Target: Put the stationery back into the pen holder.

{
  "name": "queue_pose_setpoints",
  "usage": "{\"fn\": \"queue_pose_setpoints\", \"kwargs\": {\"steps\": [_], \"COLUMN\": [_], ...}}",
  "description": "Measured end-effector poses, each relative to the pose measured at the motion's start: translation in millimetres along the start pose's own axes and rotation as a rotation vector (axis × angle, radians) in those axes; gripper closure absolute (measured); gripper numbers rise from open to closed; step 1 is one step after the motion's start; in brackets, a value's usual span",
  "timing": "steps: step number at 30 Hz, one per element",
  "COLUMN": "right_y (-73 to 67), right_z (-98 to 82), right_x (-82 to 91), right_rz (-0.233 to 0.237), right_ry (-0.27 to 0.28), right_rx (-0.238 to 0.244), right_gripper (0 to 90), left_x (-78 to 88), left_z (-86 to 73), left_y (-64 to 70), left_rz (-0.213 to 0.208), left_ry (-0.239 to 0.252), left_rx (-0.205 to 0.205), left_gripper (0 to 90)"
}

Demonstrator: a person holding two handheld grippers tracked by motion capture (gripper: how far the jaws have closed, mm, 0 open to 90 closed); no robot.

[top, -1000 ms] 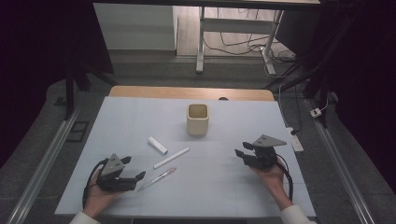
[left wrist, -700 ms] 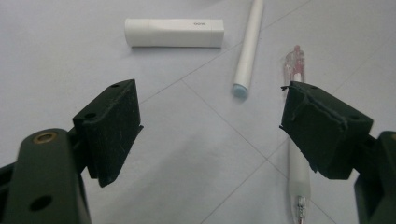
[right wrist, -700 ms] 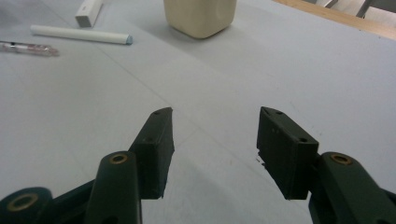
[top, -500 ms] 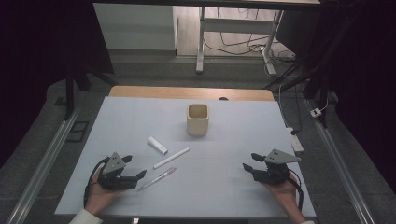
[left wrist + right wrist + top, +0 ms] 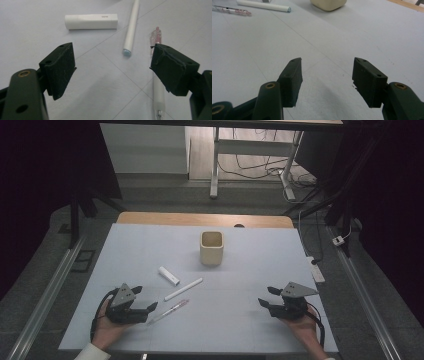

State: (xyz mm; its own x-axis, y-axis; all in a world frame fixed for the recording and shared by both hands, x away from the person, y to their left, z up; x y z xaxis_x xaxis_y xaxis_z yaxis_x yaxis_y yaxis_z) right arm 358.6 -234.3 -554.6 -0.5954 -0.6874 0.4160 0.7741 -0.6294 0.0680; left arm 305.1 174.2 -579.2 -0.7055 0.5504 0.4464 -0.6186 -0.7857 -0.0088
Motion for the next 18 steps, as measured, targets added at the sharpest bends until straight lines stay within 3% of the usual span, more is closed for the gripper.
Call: {"fn": "queue_pose_setpoints", "kwargs": {"steps": [6, 11, 18], "right_y": [-2.6, -4.6, -6.4], "right_z": [0.2, -0.6, -0.4], "right_x": [-0.7, -1.1, -0.8], "right_rz": [0.005, 0.015, 0.014], "right_ry": [0.001, -0.005, 0.000], "right_rx": [0.006, 0.007, 0.013], "right_gripper": [40.4, 40.0, 39.5], "left_x": [4.4, 6.3, 3.7], "left_z": [6.4, 12.7, 28.3], "left_y": [0.8, 6.5, 12.5], "left_rz": [-0.014, -0.035, -0.076], "left_ry": [0.001, -0.032, -0.131], "left_rx": [-0.021, -0.057, -0.148], "left_gripper": [20.2, 19.9, 20.9]}}
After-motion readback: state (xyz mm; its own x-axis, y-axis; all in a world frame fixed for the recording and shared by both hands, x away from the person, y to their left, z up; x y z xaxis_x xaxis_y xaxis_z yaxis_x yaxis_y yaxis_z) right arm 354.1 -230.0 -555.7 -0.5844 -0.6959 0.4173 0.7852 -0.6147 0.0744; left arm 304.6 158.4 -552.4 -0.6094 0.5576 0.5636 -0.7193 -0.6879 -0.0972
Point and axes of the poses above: each handheld gripper's, and its own axes: x roughly backward along the jaws, z roughly out of its top, y roughly to its right, the point moved 9 cm from there along -x, roughly forward along the jaws, and after that the axes turned 9 degrees about y, right-handed, at the moved point
